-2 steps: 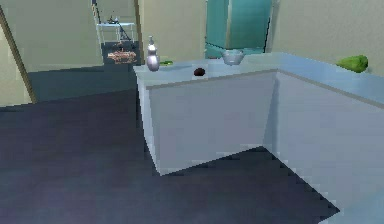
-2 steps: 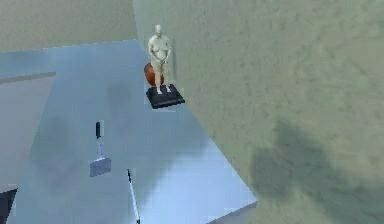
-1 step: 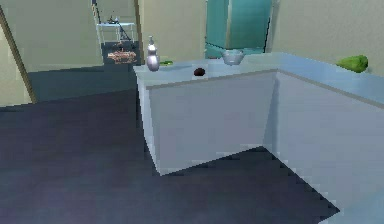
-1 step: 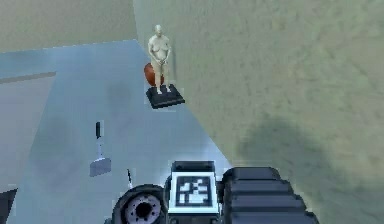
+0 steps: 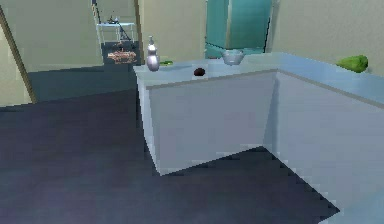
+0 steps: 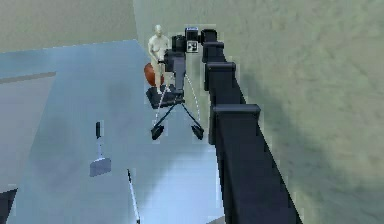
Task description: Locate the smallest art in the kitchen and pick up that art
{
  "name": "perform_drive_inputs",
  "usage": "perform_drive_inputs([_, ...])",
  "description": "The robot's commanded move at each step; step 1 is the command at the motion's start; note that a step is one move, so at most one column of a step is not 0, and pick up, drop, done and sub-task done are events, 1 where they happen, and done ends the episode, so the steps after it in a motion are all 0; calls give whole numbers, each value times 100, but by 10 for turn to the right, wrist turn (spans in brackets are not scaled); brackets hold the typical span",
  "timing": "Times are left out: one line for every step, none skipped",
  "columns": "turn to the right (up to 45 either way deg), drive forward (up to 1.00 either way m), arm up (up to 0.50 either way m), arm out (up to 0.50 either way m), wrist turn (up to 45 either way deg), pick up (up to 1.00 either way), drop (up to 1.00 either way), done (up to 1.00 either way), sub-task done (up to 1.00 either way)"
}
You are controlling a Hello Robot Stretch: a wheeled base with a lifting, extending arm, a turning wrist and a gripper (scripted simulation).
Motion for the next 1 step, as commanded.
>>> perform_drive_inputs([0,0,0,0,450,0,0,0,0])
